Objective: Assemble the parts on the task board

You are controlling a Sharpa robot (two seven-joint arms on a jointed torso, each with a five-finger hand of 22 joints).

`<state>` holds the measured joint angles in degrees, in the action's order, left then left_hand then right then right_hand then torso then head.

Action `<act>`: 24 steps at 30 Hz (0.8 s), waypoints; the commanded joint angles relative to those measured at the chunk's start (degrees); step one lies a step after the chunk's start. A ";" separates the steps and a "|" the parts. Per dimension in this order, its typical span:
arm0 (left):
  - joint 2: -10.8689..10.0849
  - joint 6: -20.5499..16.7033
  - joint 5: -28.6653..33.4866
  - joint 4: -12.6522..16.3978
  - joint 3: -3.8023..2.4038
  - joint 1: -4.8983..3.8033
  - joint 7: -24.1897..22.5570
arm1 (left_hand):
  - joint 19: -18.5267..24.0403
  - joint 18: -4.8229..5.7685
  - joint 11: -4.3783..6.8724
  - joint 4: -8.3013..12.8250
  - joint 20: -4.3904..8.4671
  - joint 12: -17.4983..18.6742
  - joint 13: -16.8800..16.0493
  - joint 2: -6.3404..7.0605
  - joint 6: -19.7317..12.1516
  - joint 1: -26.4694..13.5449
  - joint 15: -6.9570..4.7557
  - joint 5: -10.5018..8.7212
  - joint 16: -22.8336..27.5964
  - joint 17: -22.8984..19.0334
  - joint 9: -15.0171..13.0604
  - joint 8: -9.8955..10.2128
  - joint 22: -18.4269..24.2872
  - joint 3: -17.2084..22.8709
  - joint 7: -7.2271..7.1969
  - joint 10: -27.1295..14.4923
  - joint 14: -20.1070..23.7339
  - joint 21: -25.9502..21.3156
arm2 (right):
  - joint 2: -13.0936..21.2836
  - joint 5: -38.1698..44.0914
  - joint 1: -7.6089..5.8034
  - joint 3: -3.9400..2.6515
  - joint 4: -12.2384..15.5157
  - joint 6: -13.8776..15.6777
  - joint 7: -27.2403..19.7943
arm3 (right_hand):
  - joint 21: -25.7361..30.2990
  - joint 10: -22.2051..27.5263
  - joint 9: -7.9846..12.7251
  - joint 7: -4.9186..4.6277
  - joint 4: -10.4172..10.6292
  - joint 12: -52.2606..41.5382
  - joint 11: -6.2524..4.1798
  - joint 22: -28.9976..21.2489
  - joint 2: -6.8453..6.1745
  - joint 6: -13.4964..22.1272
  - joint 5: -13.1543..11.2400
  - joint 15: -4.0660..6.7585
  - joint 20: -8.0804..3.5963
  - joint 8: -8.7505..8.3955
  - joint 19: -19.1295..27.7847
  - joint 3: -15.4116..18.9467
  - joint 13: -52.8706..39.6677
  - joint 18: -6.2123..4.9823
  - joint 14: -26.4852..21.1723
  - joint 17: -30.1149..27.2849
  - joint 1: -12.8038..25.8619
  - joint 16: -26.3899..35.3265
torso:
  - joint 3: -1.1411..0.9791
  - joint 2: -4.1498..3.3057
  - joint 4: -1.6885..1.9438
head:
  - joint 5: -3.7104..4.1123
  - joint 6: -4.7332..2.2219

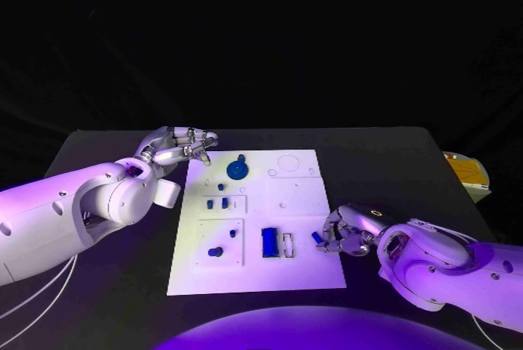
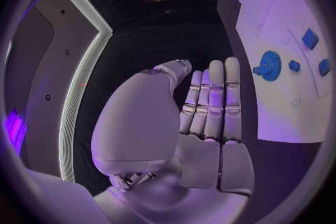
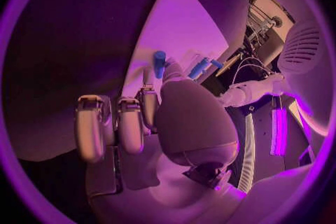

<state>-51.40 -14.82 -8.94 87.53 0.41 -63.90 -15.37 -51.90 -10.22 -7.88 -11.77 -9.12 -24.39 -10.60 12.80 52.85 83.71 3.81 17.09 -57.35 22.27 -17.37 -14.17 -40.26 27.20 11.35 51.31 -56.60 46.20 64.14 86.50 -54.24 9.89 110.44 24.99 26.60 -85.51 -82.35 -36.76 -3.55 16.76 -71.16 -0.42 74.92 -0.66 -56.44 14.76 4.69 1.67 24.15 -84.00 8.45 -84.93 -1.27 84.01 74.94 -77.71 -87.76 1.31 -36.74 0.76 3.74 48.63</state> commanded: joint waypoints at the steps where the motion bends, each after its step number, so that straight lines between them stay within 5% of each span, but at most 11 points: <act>1: 0.02 0.95 0.25 0.17 -0.04 0.01 -0.29 | 0.33 -0.22 -0.15 0.02 -0.15 -0.39 0.07 -0.29 -0.42 -0.13 0.10 0.26 0.20 -0.05 -0.10 -0.25 0.03 -0.20 -0.05 -0.33 0.42 -0.34 | -0.46 2.91 0.41 0.03 -0.63 -2.04 1.32 | 0.16 0.08 0.15 0.04 -0.16 0.33 -0.31 13.83 0.10 -0.52 -0.40 -0.40 0.26 -0.32 -4.57 0.27 7.57 0.33 4.63 8.18 0.25 0.04 | 0.01 0.04 0.06 | -0.10 0.16; 6: -0.09 0.93 0.25 0.19 -0.04 0.01 -0.26 | 0.33 -0.22 -0.15 0.02 -0.15 -0.39 0.07 -0.29 -0.42 -0.13 0.10 0.26 0.20 -0.05 -0.10 -0.25 0.03 -0.20 -0.05 -0.33 0.42 -0.34 | -1.34 4.83 0.99 0.03 -1.58 -2.91 2.13 | 0.00 0.08 0.45 0.22 -0.37 0.36 -0.48 13.87 0.75 -0.82 -1.00 -0.27 0.19 -0.74 -4.61 -0.14 7.54 0.36 4.65 8.27 -2.16 0.02 | 0.02 0.05 0.04 | -0.26 0.18; 10: -0.17 0.95 0.25 0.23 -0.04 0.01 -0.21 | 0.33 -0.22 -0.15 0.02 -0.15 -0.39 0.07 -0.29 -0.42 -0.13 0.10 0.26 0.20 -0.05 -0.10 -0.25 0.03 -0.20 -0.05 -0.33 0.42 -0.34 | -2.14 5.95 1.44 0.03 -2.01 -3.08 2.68 | 0.01 0.09 0.82 0.36 -0.36 0.44 -0.62 13.87 1.87 -1.21 -5.91 -0.13 0.06 -1.26 -4.61 -1.61 7.52 0.36 4.65 8.24 -5.56 0.06 | -0.01 0.05 0.02 | -0.29 0.24; 15: -0.26 0.92 0.25 0.24 -0.04 0.01 -0.14 | 0.36 -0.23 -0.15 -0.05 -0.19 -0.60 0.08 -0.36 -0.53 -0.20 0.12 0.26 0.14 -0.02 -0.15 -0.43 0.03 -0.22 -0.06 -0.41 0.47 -0.39 | -2.60 6.55 1.71 0.02 -1.99 -2.50 2.96 | -0.09 0.22 1.44 0.71 -0.34 0.63 -1.04 13.90 2.61 -1.27 -6.24 0.25 -0.34 -2.27 -4.65 -8.50 7.47 0.38 4.65 8.28 -11.88 0.09 | 0.00 0.07 -0.04 | -0.31 0.22; 18: -0.30 0.90 0.25 0.26 -0.04 0.00 -0.11 | 0.36 -0.23 -0.15 -0.05 -0.19 -0.60 0.08 -0.36 -0.53 -0.20 0.12 0.26 0.14 -0.02 -0.15 -0.43 0.03 -0.22 -0.06 -0.41 0.47 -0.39 | -2.65 6.61 1.75 0.02 -1.82 -2.24 2.92 | -0.20 0.15 1.20 0.34 0.08 0.71 -1.01 13.93 -0.11 -1.03 -3.77 0.21 -0.47 -2.39 -4.68 -15.60 7.43 0.40 4.69 8.49 -12.73 0.04 | 0.01 0.05 -0.05 | -0.41 0.16; 22: -0.34 0.91 0.25 0.27 -0.04 0.00 -0.04 | 0.35 -0.25 -0.13 0.01 -0.18 -0.67 0.10 -0.49 -0.57 -0.06 0.10 0.30 0.12 -0.02 -0.16 -0.51 0.02 -0.11 -0.08 -0.46 0.49 -0.40 | -2.59 6.65 1.80 0.02 -1.18 -1.59 2.77 | -0.59 -0.41 -1.25 0.02 -1.30 0.64 -0.73 14.03 -7.46 -0.54 -1.04 -0.02 -0.10 -0.64 -4.78 -33.82 7.31 0.48 4.78 8.95 -8.80 -0.09 | -0.03 0.07 -0.08 | -0.40 0.17; 24: -0.34 0.91 0.25 0.27 -0.04 0.00 -0.02 | 0.34 -0.27 -0.12 0.12 -0.16 -0.75 0.11 -0.67 -0.60 0.16 0.07 0.34 0.11 -0.02 -0.19 -0.59 -0.02 0.05 -0.09 -0.50 0.52 -0.37 | -2.53 6.66 1.80 0.02 -0.78 -1.29 2.80 | -0.67 -0.58 -2.20 0.20 -2.70 0.65 -0.69 14.05 -8.99 -0.41 -1.10 -0.20 -0.05 0.07 -4.81 -39.19 7.29 0.49 4.79 9.04 -6.24 -0.11 | -0.03 0.09 -0.07 | -0.37 0.17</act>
<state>-51.79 -14.77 -8.94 87.63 0.41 -63.89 -15.25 -51.90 -10.22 -8.10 -11.77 -9.12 -24.79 -10.54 12.57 52.64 83.94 3.81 17.09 -57.35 22.27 -17.46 -14.45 -40.26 27.20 11.15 51.09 -56.59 45.98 61.61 92.53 -52.96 9.48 109.80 25.48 27.61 -85.87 -82.39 -41.52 -3.93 23.49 -70.35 -0.86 74.91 -9.09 -56.82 13.65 4.68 1.67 24.19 -84.00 -14.92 -78.73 -1.27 84.03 74.92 -85.29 -87.76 1.30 -36.67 0.70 3.35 48.79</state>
